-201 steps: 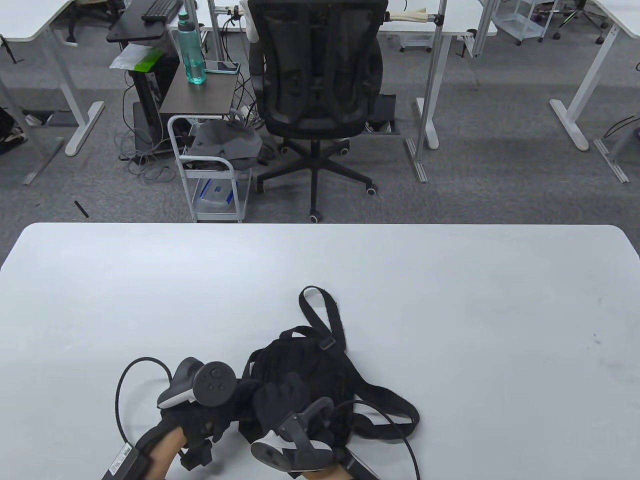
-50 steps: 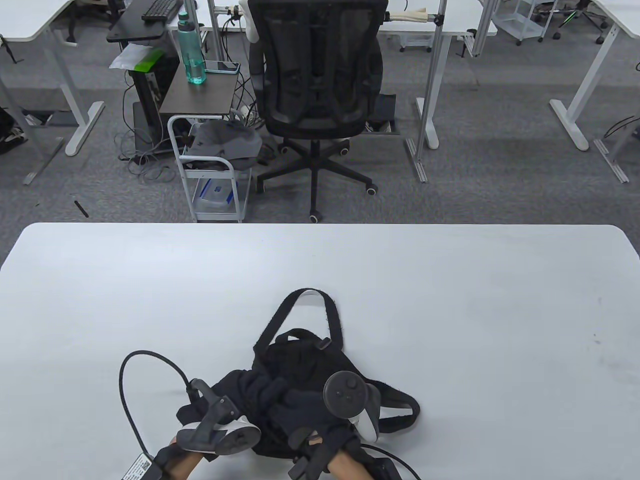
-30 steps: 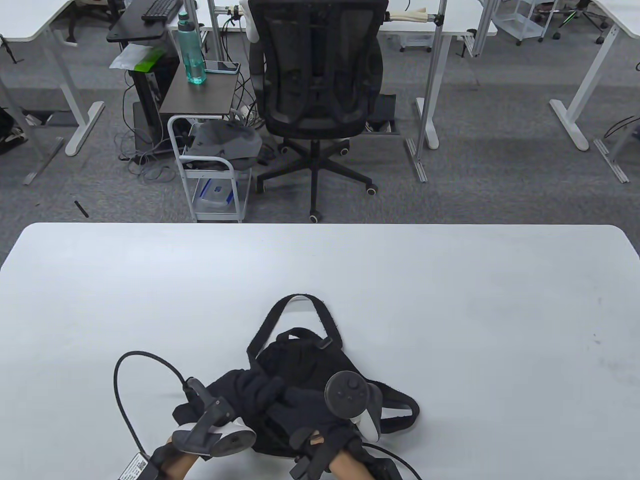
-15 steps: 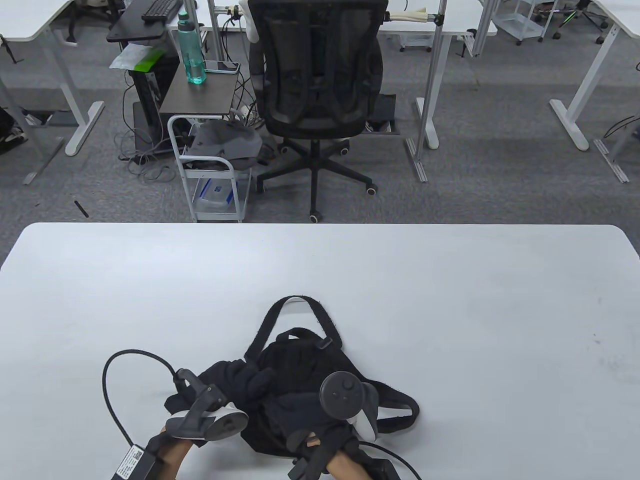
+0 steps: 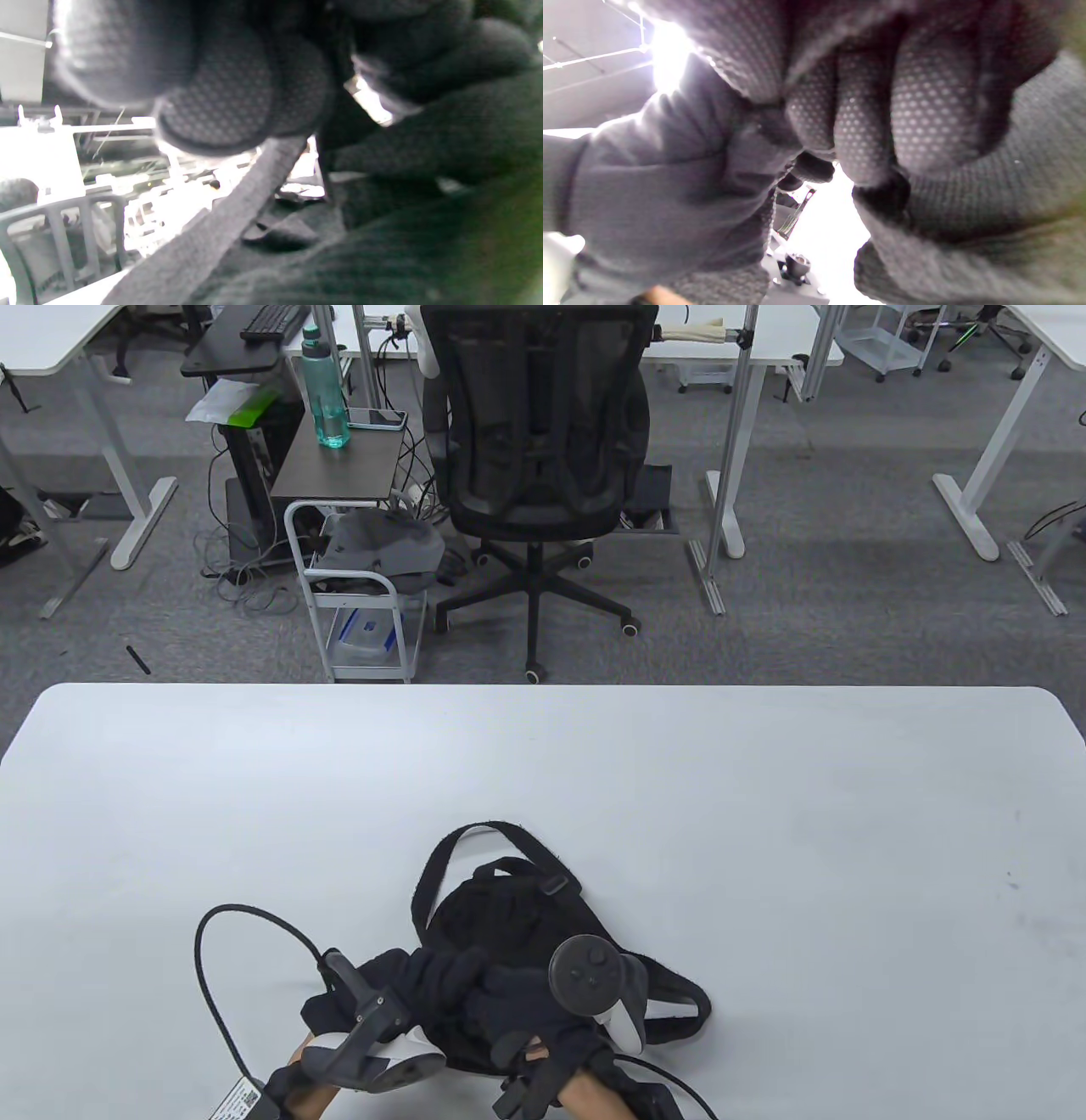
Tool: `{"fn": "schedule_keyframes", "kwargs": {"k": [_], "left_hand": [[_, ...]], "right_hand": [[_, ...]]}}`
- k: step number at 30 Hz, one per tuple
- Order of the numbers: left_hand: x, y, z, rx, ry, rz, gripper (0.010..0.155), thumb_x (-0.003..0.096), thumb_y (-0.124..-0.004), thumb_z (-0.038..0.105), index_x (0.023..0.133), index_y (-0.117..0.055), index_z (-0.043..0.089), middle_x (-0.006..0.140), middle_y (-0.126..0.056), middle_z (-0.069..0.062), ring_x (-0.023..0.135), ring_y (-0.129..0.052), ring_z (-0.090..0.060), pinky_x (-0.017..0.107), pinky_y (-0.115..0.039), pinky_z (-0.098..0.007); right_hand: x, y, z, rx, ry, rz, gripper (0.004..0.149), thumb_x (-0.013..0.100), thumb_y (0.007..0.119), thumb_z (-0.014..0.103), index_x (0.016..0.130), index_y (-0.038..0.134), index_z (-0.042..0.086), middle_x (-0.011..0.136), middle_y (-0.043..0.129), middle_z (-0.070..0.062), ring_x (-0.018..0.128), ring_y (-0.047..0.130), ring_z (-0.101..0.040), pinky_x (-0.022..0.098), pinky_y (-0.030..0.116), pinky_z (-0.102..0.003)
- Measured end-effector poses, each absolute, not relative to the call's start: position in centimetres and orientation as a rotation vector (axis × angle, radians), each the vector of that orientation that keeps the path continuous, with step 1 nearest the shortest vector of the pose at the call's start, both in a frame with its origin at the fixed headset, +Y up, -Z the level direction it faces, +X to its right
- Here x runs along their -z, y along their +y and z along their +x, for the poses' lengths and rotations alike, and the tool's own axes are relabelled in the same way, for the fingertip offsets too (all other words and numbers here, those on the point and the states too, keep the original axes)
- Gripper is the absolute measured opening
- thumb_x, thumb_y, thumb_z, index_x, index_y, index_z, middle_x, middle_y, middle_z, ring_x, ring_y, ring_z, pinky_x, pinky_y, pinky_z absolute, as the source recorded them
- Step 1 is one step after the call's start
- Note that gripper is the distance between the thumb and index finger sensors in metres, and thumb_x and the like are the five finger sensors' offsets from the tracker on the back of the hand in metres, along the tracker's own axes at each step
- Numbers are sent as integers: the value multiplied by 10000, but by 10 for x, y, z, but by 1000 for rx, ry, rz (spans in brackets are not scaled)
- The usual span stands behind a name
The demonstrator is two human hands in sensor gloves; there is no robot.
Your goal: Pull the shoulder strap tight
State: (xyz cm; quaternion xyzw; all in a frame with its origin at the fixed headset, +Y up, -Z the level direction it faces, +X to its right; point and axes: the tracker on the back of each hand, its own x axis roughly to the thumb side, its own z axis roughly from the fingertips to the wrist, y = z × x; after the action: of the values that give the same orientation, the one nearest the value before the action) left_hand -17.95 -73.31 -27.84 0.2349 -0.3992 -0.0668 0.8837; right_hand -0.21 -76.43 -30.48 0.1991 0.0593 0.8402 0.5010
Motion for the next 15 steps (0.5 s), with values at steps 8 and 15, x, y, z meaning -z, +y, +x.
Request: {"fn": "schedule_keyframes", "kwargs": {"k": [8, 15], "left_hand": [[301, -739, -198, 122, -744, 405, 643, 302, -600, 444, 942, -591, 388, 485, -1040, 96, 314, -1059, -147, 241, -903, -299], [288, -736, -188, 142, -787, 434, 640, 318, -630, 435, 937, -607, 277, 490, -1037, 101, 312, -1064, -124, 239, -912, -279]], "right_hand": [[306, -765, -4, -2047, 185, 492, 393, 442, 833, 325, 559, 1028, 5, 422, 1101, -182, 249, 1064, -326, 422, 824, -536], [307, -768, 1, -2052, 150, 457, 486, 445, 835, 399, 694, 964, 3, 597, 1042, -225, 417, 1034, -387, 481, 760, -585]]}}
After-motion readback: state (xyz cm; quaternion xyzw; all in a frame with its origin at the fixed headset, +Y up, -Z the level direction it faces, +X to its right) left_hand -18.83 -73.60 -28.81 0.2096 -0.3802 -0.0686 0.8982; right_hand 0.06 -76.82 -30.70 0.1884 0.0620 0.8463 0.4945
